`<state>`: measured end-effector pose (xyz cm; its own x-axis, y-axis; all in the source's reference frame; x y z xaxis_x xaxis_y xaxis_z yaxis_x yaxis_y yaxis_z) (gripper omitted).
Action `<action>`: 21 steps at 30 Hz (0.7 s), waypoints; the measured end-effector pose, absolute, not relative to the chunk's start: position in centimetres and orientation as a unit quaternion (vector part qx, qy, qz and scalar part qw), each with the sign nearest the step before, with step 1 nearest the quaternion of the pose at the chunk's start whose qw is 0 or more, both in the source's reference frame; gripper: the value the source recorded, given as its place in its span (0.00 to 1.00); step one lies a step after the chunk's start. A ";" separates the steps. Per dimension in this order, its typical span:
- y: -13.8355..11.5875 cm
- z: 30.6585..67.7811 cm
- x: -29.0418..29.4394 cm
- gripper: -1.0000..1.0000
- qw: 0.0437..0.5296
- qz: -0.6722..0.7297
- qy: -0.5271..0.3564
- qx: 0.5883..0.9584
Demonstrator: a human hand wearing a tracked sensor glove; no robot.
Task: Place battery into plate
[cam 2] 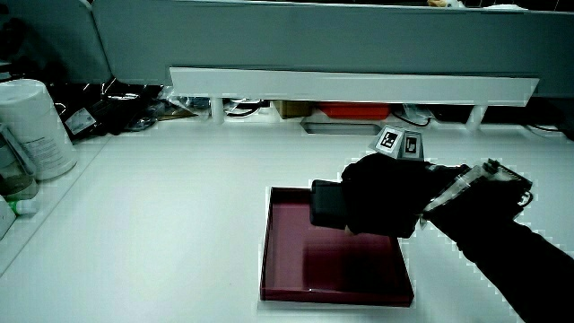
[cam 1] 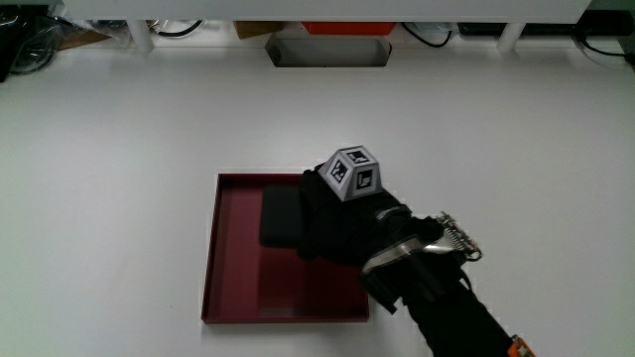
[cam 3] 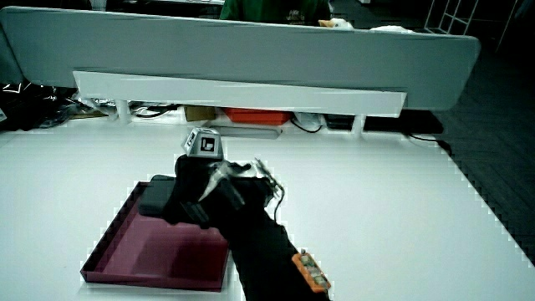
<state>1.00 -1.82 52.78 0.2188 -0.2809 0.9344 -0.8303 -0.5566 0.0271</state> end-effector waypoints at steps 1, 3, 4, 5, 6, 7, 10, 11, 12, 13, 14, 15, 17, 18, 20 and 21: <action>-1.6 52.6 0.8 0.50 0.306 0.450 -0.357 0.759; -1.0 52.3 0.4 0.50 0.359 0.353 -0.306 0.808; -0.8 52.2 0.2 0.50 0.384 0.302 -0.278 0.827; -0.5 52.0 0.0 0.50 0.406 0.250 -0.249 0.843; -0.2 51.8 -0.2 0.50 0.427 0.197 -0.219 0.855; 0.0 52.1 -0.2 0.50 0.432 0.197 -0.220 0.852; 0.6 53.0 -0.4 0.50 0.438 0.191 -0.212 0.852; 0.8 53.7 -0.5 0.50 0.444 0.192 -0.215 0.848; 1.0 54.0 -0.6 0.50 0.445 0.190 -0.215 0.848; 1.2 54.5 -0.7 0.50 0.452 0.189 -0.213 0.845; 1.3 54.6 -0.7 0.50 0.452 0.190 -0.211 0.846; 1.4 54.6 -0.9 0.50 0.450 0.177 -0.214 0.849; 1.5 55.0 -1.0 0.50 0.456 0.165 -0.213 0.848; 1.5 55.2 -1.0 0.50 0.457 0.166 -0.212 0.848; 1.5 54.9 -1.1 0.50 0.452 0.158 -0.209 0.853; 1.6 54.7 -1.2 0.50 0.450 0.160 -0.214 0.852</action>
